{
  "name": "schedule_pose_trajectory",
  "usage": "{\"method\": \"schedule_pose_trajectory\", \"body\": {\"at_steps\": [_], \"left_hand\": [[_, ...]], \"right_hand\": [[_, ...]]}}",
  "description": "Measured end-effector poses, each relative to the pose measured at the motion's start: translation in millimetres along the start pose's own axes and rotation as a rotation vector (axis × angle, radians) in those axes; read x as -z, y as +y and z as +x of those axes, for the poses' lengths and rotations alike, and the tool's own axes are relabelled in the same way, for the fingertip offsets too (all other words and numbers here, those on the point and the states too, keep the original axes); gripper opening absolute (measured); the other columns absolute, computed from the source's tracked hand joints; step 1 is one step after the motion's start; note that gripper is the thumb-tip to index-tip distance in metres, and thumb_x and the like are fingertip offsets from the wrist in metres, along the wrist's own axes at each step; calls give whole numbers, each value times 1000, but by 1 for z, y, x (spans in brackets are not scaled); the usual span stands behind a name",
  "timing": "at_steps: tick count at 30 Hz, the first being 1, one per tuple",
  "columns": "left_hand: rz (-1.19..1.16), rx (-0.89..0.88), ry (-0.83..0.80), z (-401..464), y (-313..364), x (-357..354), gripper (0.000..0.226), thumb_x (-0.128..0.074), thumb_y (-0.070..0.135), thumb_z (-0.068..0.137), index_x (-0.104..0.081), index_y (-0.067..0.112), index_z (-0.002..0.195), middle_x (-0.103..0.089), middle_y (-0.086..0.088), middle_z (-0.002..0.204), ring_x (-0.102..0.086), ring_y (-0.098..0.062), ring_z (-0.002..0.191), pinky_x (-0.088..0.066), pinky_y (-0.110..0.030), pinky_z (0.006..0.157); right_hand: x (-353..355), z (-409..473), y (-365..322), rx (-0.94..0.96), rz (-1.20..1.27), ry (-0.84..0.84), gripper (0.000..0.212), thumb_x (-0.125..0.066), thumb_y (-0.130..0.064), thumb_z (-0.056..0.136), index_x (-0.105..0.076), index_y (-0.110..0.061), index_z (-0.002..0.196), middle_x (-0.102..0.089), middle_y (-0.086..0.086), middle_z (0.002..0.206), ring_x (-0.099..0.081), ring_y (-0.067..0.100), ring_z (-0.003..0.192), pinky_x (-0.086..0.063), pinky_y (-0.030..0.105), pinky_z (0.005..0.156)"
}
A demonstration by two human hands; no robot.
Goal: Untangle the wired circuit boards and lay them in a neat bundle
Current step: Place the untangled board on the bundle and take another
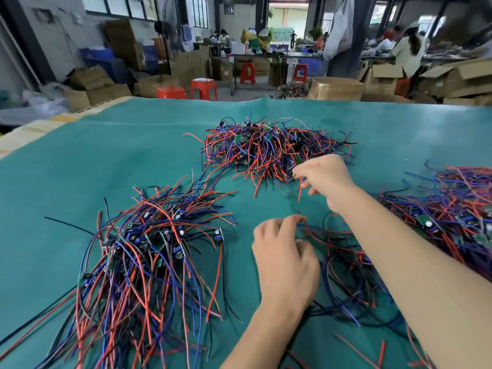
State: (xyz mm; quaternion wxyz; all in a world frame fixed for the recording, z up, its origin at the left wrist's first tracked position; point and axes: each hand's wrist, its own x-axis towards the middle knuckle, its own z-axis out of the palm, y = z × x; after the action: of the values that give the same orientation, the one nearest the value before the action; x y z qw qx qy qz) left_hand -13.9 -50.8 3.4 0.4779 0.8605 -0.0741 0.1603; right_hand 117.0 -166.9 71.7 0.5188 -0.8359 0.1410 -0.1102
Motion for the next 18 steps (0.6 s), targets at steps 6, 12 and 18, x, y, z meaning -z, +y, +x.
{"method": "schedule_pose_trajectory", "body": {"at_steps": [6,12,18], "left_hand": [[-118,39,79,1,1,0,27,-44,11,101,-66,21,112,-69,5,106,-57,-10,111,-26,-44,118],[-370,166,-39,3,7,5,43,-42,36,106,-68,12,81,-71,9,76,-64,-13,74,-52,-39,80],[-536,235,-98,8,9,10,29,-57,21,99,-70,2,81,-63,-5,67,-51,-9,61,-43,-25,59]], "right_hand": [[46,-63,11,82,351,76,21,-74,-23,61,-77,-4,70,-67,7,65,-45,12,51,-34,22,42],[38,-137,36,339,242,-85,17,-62,-24,69,-77,-17,66,-70,-1,61,-57,2,57,-42,17,55],[28,-145,45,461,4,-218,28,-55,-22,71,-48,-3,52,-42,15,52,-36,15,54,-34,41,55]]}}
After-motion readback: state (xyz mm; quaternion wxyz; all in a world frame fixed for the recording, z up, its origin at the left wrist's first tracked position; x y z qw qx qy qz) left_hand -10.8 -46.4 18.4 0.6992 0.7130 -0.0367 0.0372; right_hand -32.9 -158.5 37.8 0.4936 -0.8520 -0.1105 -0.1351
